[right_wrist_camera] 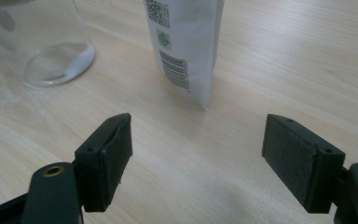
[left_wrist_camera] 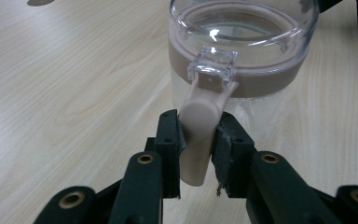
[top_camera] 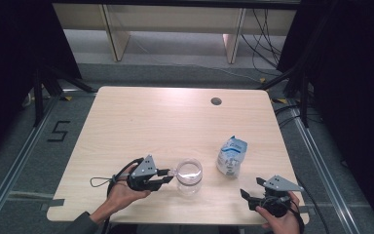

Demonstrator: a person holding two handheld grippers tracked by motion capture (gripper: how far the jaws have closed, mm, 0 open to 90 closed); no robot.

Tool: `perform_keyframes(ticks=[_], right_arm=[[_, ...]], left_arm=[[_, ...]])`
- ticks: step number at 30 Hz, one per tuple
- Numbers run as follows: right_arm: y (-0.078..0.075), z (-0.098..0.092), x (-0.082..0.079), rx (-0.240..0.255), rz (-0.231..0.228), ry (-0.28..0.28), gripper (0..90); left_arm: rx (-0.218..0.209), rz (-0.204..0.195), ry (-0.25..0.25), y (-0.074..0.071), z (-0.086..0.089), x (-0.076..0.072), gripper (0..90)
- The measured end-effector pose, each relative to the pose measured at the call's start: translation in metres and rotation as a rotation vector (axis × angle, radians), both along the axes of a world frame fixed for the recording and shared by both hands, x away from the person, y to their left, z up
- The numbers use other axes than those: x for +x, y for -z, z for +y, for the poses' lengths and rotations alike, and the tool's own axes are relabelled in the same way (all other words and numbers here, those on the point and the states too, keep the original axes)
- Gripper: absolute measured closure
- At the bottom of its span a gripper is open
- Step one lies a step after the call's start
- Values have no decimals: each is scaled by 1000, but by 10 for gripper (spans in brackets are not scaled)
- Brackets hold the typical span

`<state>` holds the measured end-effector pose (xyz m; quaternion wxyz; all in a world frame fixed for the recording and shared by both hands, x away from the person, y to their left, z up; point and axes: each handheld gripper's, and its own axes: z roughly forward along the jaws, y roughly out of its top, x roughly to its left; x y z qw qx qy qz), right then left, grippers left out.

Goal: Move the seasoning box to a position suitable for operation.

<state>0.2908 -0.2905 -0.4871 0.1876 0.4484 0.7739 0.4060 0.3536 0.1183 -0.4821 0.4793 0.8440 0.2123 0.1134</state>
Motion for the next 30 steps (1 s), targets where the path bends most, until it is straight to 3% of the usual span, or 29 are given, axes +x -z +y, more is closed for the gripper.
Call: perform_keyframes(ticks=[9, 10, 13, 23, 26, 28, 30], right_arm=[[0, 1, -1, 4, 7, 3, 253], [0, -1, 1, -5, -8, -13, 253], [-1, 1, -1, 3, 17, 8, 253], [0, -1, 1, -9, -21, -14, 253], [0, -1, 1, -16, -35, -15, 255], [-2, 1, -2, 3, -11, 3, 258], [-2, -1, 0, -9, -32, -21, 261]], left_arm=[[-1, 2, -8, -1, 3, 3, 697], [-15, 16, -21, -1, 4, 2, 680], [-29, 13, -21, -4, 8, 1, 628], [-78, 30, -28, -15, 16, -8, 627], [-95, 23, -29, -20, 18, -15, 642], [-99, 7, -17, -22, 20, -16, 652], [-121, 10, -30, -26, 20, -19, 665]])
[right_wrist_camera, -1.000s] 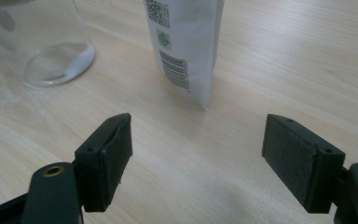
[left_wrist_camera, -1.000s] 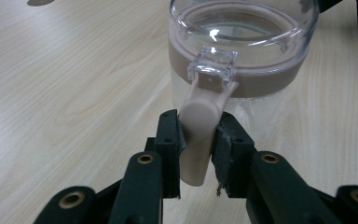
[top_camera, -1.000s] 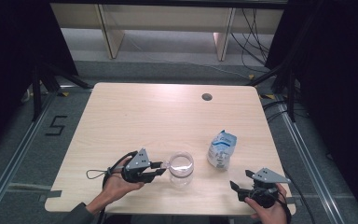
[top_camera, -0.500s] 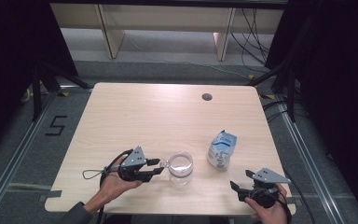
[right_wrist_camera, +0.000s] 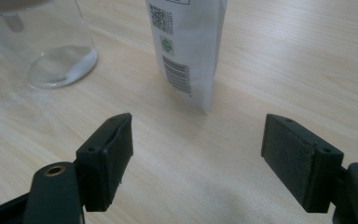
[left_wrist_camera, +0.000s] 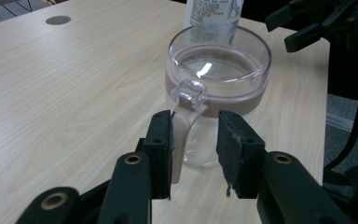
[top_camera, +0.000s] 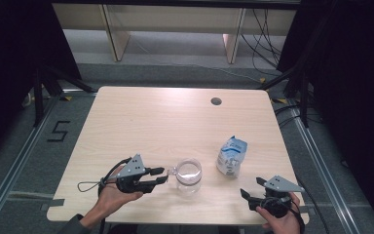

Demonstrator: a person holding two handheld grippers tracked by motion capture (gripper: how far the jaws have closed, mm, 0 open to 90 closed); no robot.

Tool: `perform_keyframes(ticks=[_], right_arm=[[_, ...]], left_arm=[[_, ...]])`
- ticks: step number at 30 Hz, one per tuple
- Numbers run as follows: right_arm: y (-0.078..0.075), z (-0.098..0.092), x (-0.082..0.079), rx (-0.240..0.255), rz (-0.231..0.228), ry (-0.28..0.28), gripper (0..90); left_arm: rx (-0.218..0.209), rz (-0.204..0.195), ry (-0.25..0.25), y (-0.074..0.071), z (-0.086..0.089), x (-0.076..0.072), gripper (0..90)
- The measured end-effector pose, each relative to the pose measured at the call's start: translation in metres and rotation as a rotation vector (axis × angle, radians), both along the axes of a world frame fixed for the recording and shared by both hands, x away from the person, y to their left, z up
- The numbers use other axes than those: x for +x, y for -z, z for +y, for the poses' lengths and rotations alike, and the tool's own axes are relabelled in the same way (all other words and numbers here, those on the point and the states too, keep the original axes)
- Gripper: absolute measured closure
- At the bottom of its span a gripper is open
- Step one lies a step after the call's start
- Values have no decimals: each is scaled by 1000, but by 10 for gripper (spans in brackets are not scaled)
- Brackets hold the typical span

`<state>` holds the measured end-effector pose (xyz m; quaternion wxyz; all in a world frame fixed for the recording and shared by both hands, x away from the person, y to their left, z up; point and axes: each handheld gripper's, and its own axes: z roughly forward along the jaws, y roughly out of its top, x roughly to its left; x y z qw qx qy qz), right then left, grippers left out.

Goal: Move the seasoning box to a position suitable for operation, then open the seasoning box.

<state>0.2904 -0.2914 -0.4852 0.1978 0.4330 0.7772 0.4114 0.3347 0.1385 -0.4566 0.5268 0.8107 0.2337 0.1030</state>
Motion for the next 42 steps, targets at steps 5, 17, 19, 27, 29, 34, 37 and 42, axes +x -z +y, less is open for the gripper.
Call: perform_keyframes(ticks=[5, 17, 19, 27, 29, 34, 37, 42], right_arm=[[0, 0, 0, 9, -3, -6, 279], [-3, 6, -3, 13, -28, -67, 338], [-4, 8, -3, 9, -31, -76, 344], [-3, 8, -2, -1, -43, -94, 344], [-3, 9, -4, 12, -27, -80, 344], [-3, 10, -4, 18, -12, -73, 343], [-3, 10, -1, 6, -39, -91, 343], [-3, 11, -1, 3, -35, -97, 343]], left_arm=[[-13, -31, -16, -8, 0, 0, 694], [-41, -20, -46, -13, -3, 3, 820], [-40, -22, -39, -14, -4, 5, 847], [-33, -17, -54, -14, -10, 11, 891], [-47, -14, -51, -13, -12, 11, 892], [-28, -19, -56, -13, -15, 13, 893], [-28, -16, -58, -13, -15, 12, 893], [-23, -17, -58, -13, -14, 13, 892]])
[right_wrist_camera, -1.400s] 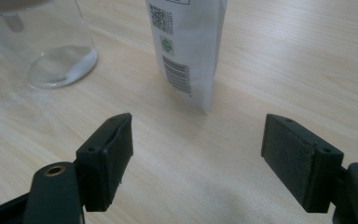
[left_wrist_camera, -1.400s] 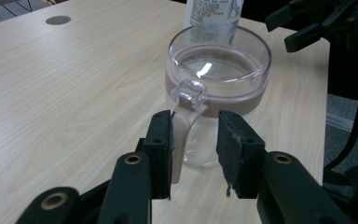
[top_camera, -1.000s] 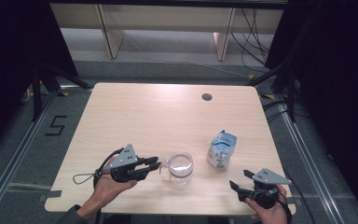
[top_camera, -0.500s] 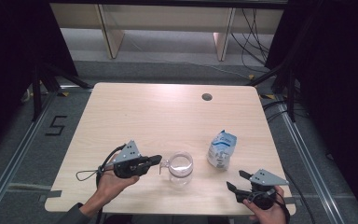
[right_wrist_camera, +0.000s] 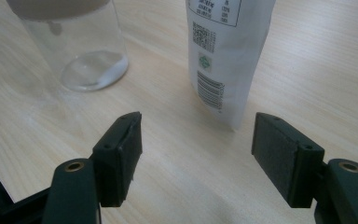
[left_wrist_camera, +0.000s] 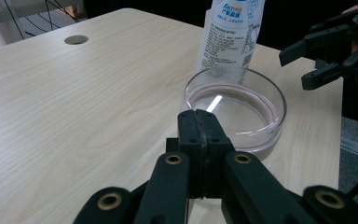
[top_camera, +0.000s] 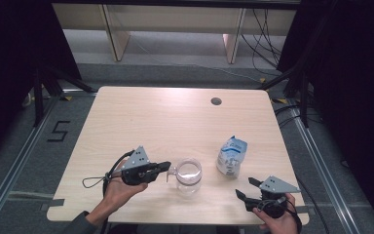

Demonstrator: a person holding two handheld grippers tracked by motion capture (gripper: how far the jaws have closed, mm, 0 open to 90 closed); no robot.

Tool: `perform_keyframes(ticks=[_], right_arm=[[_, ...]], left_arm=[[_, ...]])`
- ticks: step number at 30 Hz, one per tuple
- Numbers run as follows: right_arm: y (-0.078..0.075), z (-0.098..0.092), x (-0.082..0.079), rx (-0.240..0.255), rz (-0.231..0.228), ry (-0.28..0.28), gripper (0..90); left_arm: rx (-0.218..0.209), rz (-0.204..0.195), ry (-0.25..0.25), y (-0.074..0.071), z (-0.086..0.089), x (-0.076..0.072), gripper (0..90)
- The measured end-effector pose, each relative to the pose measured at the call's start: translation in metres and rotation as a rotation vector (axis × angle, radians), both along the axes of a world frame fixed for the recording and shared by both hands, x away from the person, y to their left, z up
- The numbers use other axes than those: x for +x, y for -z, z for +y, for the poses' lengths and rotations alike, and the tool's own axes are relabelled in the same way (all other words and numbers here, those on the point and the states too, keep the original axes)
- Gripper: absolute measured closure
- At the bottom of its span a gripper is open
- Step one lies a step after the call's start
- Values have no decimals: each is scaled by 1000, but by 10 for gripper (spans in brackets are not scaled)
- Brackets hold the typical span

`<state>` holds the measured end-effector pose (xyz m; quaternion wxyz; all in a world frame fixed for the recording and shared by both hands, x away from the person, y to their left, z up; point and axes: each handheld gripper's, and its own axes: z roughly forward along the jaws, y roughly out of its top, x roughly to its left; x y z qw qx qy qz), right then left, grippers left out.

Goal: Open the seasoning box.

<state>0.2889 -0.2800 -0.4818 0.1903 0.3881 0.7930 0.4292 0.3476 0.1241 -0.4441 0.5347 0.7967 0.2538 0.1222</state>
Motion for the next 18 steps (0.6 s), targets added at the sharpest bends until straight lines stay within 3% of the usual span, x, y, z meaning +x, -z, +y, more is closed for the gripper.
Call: perform_keyframes(ticks=[1, 3, 5, 6, 11, 18], right_arm=[[0, 0, 0, 6, 14, -6, 344], [0, 0, 1, -11, -12, -7, 345], [0, 1, 0, 1, 8, -2, 347], [0, 0, 1, -18, -22, -10, 348], [0, 4, 0, -6, 4, -11, 352], [0, 6, 0, -18, -14, -28, 357]], left_arm=[[-3, 1, 1, 0, 0, 0, 892], [-6, 1, 2, 1, -1, 1, 892], [0, 3, 3, 1, -1, 1, 893], [-2, 6, 2, 1, -1, 0, 893], [7, 3, 8, 4, -2, 0, 892], [6, 4, 3, 4, -1, 0, 890]])
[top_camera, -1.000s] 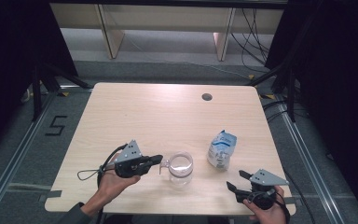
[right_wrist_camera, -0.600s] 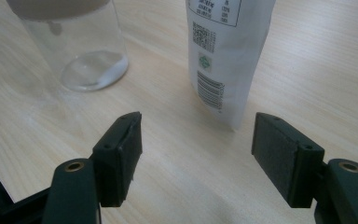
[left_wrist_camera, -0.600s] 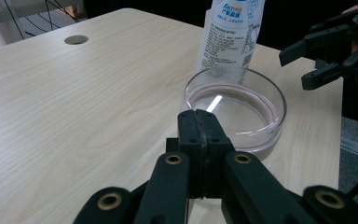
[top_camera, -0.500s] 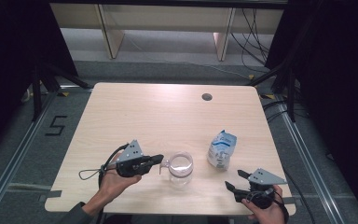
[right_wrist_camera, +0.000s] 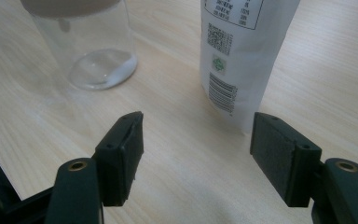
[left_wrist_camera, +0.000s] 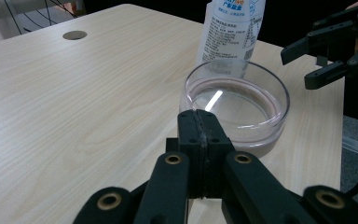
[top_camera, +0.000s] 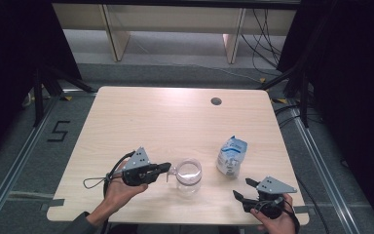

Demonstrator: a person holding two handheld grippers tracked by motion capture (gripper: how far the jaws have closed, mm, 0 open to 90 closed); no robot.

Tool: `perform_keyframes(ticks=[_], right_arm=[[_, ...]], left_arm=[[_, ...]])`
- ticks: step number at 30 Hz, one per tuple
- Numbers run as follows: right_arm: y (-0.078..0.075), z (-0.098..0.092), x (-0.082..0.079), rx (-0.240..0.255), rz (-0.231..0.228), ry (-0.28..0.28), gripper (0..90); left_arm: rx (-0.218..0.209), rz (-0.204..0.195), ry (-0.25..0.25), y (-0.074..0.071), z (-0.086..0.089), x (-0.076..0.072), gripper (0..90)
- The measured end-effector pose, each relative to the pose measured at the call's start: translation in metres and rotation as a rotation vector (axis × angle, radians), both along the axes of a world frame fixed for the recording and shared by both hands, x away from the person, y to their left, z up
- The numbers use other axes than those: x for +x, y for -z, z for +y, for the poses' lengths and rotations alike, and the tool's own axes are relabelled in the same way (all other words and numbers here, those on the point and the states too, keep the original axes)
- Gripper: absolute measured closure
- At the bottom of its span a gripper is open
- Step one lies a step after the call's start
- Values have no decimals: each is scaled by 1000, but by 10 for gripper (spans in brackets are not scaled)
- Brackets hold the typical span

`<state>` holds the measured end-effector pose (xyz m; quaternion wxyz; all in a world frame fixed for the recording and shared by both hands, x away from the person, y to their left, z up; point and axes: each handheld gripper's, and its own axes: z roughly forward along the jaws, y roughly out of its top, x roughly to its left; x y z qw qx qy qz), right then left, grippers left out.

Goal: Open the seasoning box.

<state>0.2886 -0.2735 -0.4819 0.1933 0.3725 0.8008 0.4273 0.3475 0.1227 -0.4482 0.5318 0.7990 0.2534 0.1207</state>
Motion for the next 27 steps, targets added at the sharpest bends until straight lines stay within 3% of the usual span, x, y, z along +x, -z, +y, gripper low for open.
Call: perform_keyframes(ticks=[6, 7, 8, 12, 13, 15, 18, 22, 27], right_arm=[[-1, 2, -1, -1, 23, -1, 359], [0, 2, 0, -7, 0, -5, 359], [0, 4, -3, 8, 27, 13, 359], [0, 4, 0, -13, -11, -12, 359], [0, 6, -2, 11, 20, -5, 360], [-1, 6, -2, 1, 25, -2, 362], [-1, 8, -1, -10, -10, -32, 383], [-2, 17, -2, 18, -8, -55, 441], [-7, 28, -1, 31, -36, -105, 524]], left_arm=[[-11, -8, 0, -1, -3, 0, 890], [-13, -6, 0, -1, -4, 0, 890], [-17, -8, 10, 0, -5, 1, 890], [-7, -8, 2, 0, -4, 1, 889], [-9, -7, 2, 0, -4, 1, 889], [-11, -11, 6, 1, -4, 1, 887], [-12, -16, 8, 1, -4, 1, 886], [-24, -2, -4, 2, -4, 0, 885], [-19, -17, 2, 2, -4, 0, 884]])
